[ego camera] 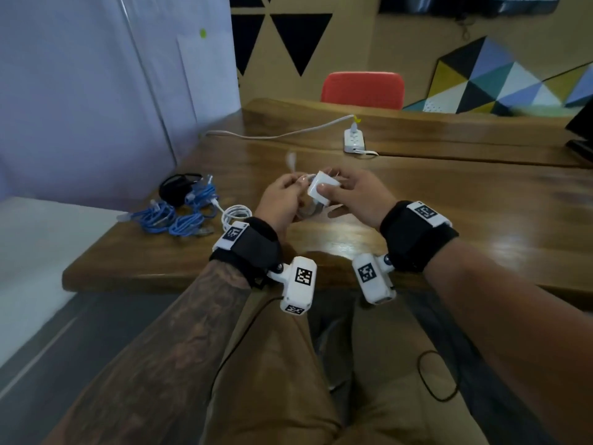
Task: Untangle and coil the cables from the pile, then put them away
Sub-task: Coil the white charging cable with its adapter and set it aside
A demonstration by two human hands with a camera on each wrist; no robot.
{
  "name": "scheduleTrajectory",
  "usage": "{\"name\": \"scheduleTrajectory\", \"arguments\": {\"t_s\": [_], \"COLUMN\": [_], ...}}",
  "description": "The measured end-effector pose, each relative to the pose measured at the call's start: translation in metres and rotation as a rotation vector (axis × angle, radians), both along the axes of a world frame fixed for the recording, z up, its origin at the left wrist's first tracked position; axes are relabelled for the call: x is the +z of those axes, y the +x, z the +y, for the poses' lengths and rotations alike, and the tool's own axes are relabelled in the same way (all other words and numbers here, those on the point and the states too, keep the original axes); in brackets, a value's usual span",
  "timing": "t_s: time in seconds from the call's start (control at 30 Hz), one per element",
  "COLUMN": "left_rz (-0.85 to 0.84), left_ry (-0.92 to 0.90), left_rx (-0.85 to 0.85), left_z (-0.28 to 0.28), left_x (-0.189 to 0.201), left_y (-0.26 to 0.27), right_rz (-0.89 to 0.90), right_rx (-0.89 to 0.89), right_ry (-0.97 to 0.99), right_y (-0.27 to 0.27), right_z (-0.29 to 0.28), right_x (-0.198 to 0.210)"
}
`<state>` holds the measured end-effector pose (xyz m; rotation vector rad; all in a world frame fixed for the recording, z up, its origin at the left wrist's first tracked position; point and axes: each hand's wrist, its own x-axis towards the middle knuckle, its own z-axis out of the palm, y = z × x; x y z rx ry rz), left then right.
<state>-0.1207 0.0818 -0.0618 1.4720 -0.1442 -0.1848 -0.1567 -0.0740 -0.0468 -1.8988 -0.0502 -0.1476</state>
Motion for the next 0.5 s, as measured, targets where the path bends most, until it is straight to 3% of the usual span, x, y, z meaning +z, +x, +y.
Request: {"name": "scheduleTrajectory", "arguments": {"t_s": [0.1,0.2,0.33,0.4,0.5], "left_rz": [-0.034,-0.069,-0.206,-0.249,-0.269], "left_ry": [0.132,0.351,0.504,0.599,0.865], "left_rx": [0.148,0.189,0.320,0.301,0.140], "left_z": [0.013,0.028,0.059,0.071,0.076], "left_x": [0.000,0.004,0.012,0.016,0.020], "left_y": [0.015,0.024,0.039,0.042,0.051], "right_rz": [0.084,0.200,0.308,0.343,0.386], "right_rx": [-0.018,0.013,0.073,0.108,0.156], "right_ry": [0.089,0.211,0.271,0.227,0.171], "right_y": [0.039,0.078,0.130,0.152,0.174], "right_z": [0.008,0.022,0.048,0.062,0.083], "right_x": [-0.002,-0.006,-0.015,-0.019,-0.022]}}
